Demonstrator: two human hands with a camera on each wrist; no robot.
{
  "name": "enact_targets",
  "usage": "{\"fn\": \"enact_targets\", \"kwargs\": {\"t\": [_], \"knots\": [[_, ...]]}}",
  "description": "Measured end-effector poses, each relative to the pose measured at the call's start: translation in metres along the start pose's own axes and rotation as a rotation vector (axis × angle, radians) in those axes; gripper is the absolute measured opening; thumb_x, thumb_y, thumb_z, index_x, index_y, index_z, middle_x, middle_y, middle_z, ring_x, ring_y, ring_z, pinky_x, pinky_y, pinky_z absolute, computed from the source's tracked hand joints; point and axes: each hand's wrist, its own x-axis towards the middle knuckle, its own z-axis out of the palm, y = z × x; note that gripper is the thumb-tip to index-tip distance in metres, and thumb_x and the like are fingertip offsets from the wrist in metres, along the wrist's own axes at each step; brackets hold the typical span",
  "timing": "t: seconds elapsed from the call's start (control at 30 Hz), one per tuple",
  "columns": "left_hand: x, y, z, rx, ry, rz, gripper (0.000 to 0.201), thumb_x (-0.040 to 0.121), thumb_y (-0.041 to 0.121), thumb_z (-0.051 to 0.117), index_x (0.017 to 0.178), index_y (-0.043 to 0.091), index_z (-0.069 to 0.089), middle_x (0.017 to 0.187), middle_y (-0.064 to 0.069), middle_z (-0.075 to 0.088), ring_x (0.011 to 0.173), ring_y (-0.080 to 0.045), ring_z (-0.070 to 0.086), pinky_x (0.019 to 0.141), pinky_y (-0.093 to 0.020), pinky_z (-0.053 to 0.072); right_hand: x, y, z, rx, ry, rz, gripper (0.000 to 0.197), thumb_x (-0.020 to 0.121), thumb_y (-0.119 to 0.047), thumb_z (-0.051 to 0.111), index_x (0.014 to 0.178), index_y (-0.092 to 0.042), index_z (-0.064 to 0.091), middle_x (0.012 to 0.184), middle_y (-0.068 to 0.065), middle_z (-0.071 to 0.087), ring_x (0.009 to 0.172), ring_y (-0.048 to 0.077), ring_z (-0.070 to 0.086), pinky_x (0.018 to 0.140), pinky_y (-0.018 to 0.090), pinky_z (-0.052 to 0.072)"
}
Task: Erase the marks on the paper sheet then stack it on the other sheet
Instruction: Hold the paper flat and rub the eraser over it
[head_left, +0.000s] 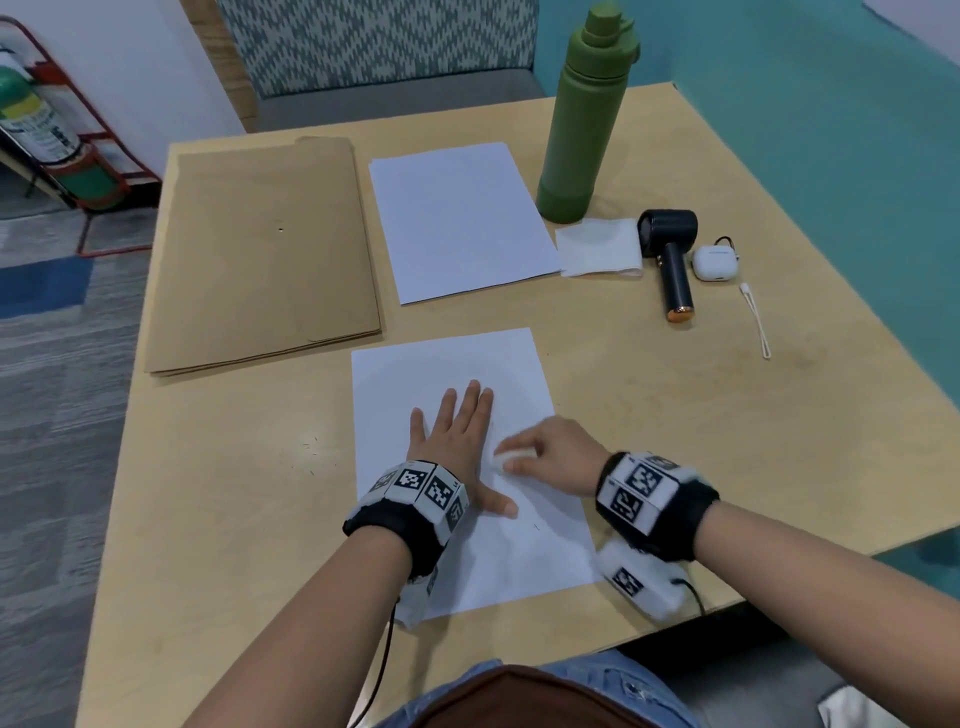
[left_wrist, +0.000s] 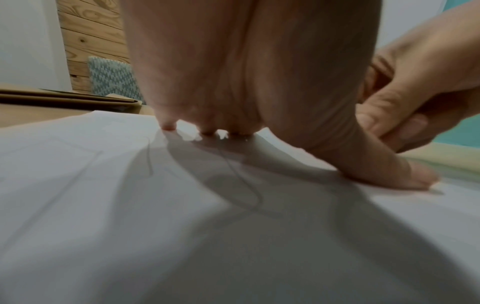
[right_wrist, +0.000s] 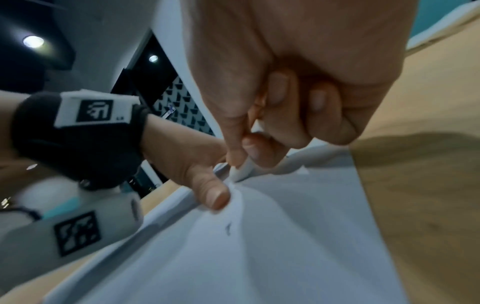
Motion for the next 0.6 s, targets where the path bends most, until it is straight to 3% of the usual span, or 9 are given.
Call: {"fn": "enact_targets", "kwargs": {"t": [0.07,0.13,0.23,0.33,0.4,0.47,0.53,0.6], "knots": [[0.0,0.0,0.001,0.004,0.007,-0.004,0.136,0.064,0.066,0.071,0.144,0.019,-0.029,0.152,0.005,-0.033,0.142,-0.022,-0.027,0.112,-0.054,-0.012,-0.004,0.001,0.003,0.006,-0.053,0.019,0.03,0.086,-0.027,0.06,0.115,-0.02,0.066,0.075,-0.017,0.06,0.072,-0.005,0.053,0.068,0.014,0.035],[0.001,0.0,0.0,0.021,0.004,0.004,0.134,0.065,0.067,0.07,0.145,0.022,-0.027,0.152,0.003,-0.033,0.142,-0.024,-0.027,0.112,-0.056,-0.011,0.005,-0.001,-0.006,0.038,0.042,0.025,0.029,0.086,-0.027,0.061,0.113,-0.02,0.067,0.086,-0.011,0.067,0.081,0.001,0.057,0.074,0.014,0.033],[0.0,0.001,-0.002,0.047,-0.004,0.022,0.129,0.065,0.068,0.069,0.146,0.029,-0.023,0.153,-0.001,-0.032,0.142,-0.028,-0.025,0.111,-0.059,-0.009,0.021,0.0,-0.025,0.181,0.265,0.093,0.028,0.086,-0.024,0.062,0.112,-0.016,0.068,0.087,-0.012,0.066,0.071,0.001,0.05,0.074,0.013,0.031],[0.0,0.003,-0.003,0.062,-0.021,0.024,0.125,0.065,0.068,0.069,0.146,0.035,-0.02,0.152,-0.003,-0.033,0.142,-0.03,-0.026,0.11,-0.06,-0.008,0.023,0.01,-0.027,0.189,0.314,0.108,0.026,0.086,-0.022,0.061,0.111,-0.016,0.068,0.117,0.004,0.066,0.095,0.01,0.055,0.081,0.015,0.034],[0.0,0.003,-0.003,0.062,-0.024,0.023,0.124,0.065,0.068,0.069,0.146,0.037,-0.02,0.152,-0.003,-0.034,0.141,-0.03,-0.026,0.11,-0.06,-0.009,0.011,0.019,-0.017,0.169,0.269,0.092,0.026,0.086,-0.022,0.061,0.111,-0.017,0.068,0.122,0.004,0.064,0.111,0.016,0.058,0.089,0.017,0.036],[0.0,0.004,-0.004,0.069,-0.03,0.024,0.124,0.065,0.068,0.069,0.146,0.037,-0.02,0.151,-0.002,-0.035,0.141,-0.03,-0.027,0.11,-0.061,-0.009,-0.011,0.029,-0.004,0.176,0.17,0.078,0.026,0.085,-0.023,0.062,0.11,-0.018,0.068,0.121,0.002,0.065,0.115,0.015,0.057,0.095,0.022,0.04],[0.001,0.003,-0.004,0.07,-0.033,0.019,0.125,0.065,0.068,0.069,0.146,0.037,-0.021,0.151,-0.002,-0.036,0.141,-0.03,-0.028,0.11,-0.061,-0.009,-0.029,0.034,0.004,0.141,0.017,0.053,0.026,0.084,-0.025,0.063,0.11,-0.021,0.068,0.117,-0.002,0.067,0.11,0.01,0.059,0.093,0.022,0.042],[0.001,0.002,-0.003,0.069,-0.031,0.015,0.125,0.064,0.067,0.07,0.146,0.037,-0.02,0.151,-0.002,-0.036,0.141,-0.029,-0.028,0.11,-0.061,-0.01,-0.032,0.031,0.0,0.03,-0.069,0.044,0.026,0.085,-0.026,0.062,0.11,-0.023,0.068,0.111,-0.006,0.067,0.093,0.0,0.057,0.083,0.019,0.038]]}}
